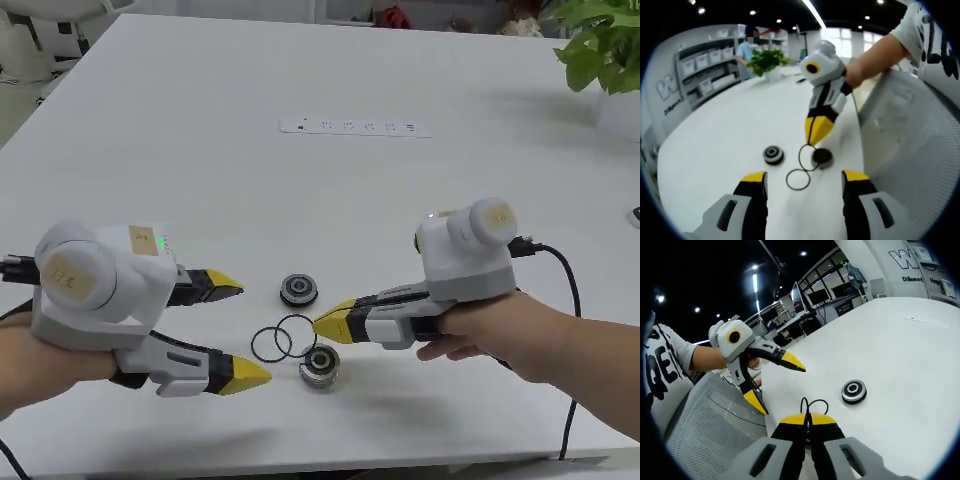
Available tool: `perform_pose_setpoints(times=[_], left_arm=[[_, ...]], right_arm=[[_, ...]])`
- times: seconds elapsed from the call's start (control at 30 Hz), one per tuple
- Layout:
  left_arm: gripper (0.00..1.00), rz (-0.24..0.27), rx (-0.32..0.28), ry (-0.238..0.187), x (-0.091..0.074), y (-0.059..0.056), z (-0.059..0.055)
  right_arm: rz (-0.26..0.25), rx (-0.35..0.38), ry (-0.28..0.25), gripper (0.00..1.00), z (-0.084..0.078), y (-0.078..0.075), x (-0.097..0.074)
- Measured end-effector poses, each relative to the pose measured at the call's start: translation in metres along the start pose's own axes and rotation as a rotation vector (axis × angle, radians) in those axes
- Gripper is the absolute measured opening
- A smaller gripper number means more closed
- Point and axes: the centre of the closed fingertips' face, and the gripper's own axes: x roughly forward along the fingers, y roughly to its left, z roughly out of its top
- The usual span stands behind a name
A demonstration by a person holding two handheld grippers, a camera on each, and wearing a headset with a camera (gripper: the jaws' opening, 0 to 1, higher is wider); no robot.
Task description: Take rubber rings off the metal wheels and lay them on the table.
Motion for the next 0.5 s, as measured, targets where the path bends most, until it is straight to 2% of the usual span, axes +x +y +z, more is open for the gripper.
perform_pose_setpoints(times=[0.5], left_arm=[[0.61,0.036,-0.023,0.003,-0.01,0.009,-0.007]], right_arm=[[0.003,0.004,0.005,0.0,0.004,-0.004,0.02]])
